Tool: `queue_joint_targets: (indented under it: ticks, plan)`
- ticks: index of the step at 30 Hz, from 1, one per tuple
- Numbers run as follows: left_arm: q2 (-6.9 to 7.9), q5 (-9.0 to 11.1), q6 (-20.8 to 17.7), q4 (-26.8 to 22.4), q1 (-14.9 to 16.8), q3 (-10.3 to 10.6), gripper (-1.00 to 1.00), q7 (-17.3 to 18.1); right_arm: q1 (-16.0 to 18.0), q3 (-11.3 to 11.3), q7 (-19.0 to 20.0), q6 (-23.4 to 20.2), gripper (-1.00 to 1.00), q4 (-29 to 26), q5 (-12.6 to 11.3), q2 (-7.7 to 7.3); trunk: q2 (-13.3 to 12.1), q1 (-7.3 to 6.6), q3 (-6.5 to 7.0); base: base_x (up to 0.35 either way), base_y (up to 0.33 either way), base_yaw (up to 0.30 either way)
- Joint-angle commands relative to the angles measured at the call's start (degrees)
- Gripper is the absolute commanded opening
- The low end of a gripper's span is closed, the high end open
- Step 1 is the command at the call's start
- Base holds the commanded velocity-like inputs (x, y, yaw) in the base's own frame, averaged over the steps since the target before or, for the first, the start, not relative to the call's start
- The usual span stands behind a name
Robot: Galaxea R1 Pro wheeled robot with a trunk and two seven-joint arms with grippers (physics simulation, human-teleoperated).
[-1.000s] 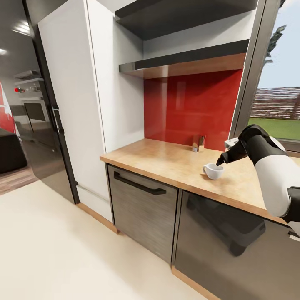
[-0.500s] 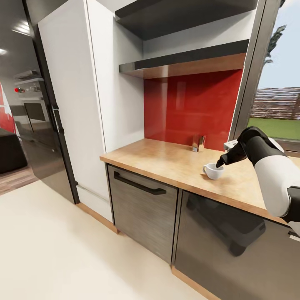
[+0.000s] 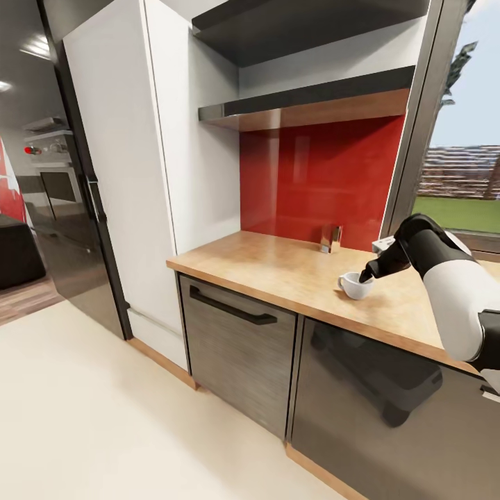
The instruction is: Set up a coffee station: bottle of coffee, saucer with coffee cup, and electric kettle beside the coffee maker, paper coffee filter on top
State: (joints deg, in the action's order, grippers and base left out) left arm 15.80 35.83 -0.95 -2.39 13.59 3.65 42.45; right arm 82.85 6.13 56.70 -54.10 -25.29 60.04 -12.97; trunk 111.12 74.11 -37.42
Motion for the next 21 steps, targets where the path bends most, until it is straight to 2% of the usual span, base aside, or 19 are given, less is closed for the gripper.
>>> queue_joint_targets:
  ticks: [1, 10, 15, 21]
  plan:
    - [0.02, 0.46, -0.10, 0.02, 0.04, 0.39, 1.00, 0.17, 0.03, 0.36, 0.51, -0.14, 1.00, -0.05, 0.60, 0.04, 0.03, -0.01, -0.06, 0.000, 0.000, 0.000]
    - [0.02, 0.46, -0.10, 0.02, 0.04, 0.40, 1.00, 0.17, 0.03, 0.37, 0.51, -0.14, 1.00, 0.06, 0.60, 0.01, 0.03, -0.01, -0.06, 0.000, 0.000, 0.000]
    - [0.02, 0.46, -0.10, 0.02, 0.04, 0.39, 1.00, 0.17, 0.03, 0.37, 0.51, -0.13, 1.00, 0.06, 0.60, -0.01, 2.03, 1.09, -0.96, 0.000, 0.000, 0.000]
    - [0.02, 0.46, -0.10, 0.02, 0.04, 0.40, 1.00, 0.17, 0.03, 0.38, 0.51, -0.13, 1.00, 0.06, 0.60, -0.03, 2.03, 1.09, -0.96, 0.000, 0.000, 0.000]
